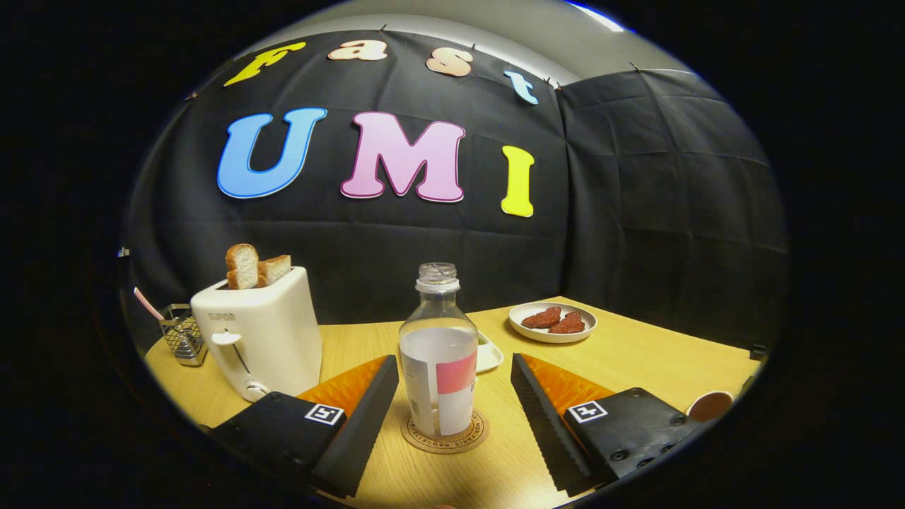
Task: Take the bottle from table, then pour the juice into the cup, finally place the bottle on the coaster
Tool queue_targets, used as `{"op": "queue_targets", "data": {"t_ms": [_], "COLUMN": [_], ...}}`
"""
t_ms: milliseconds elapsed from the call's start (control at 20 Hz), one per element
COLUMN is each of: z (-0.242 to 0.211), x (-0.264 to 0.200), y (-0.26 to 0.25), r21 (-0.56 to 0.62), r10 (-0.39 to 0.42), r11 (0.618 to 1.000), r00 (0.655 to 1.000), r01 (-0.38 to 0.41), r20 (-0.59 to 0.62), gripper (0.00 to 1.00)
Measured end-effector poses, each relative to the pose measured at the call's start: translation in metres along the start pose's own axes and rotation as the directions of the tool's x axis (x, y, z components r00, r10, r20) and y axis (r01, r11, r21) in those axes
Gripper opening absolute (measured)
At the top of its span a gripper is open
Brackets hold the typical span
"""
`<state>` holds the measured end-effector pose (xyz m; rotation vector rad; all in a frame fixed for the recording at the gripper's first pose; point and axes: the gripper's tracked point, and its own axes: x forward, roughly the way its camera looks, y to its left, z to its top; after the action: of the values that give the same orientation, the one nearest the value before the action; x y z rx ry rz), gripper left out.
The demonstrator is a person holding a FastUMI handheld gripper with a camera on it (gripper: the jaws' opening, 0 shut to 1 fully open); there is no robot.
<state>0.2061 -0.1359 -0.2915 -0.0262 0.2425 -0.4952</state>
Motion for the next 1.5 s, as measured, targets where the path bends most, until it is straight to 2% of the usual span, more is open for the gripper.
{"op": "queue_targets", "data": {"t_ms": [550,900,1200,1500], "z": [0.024,0.039,0.068,0.105], "x": [-0.073,-0.124,-0.167,-0.199], "y": [0.021,0.03,0.03,0.023], "r21": [-0.011,-0.006,-0.012,0.036], "r10": [0.137,0.227,0.302,0.321], "r11": [0.99,0.974,0.953,0.946], "r00": [0.991,0.974,0.953,0.945], "r01": [-0.137,-0.227,-0.302,-0.324], "r20": [0.008,0.011,0.029,0.069], "gripper": [0.98,0.98,0.98,0.98]}}
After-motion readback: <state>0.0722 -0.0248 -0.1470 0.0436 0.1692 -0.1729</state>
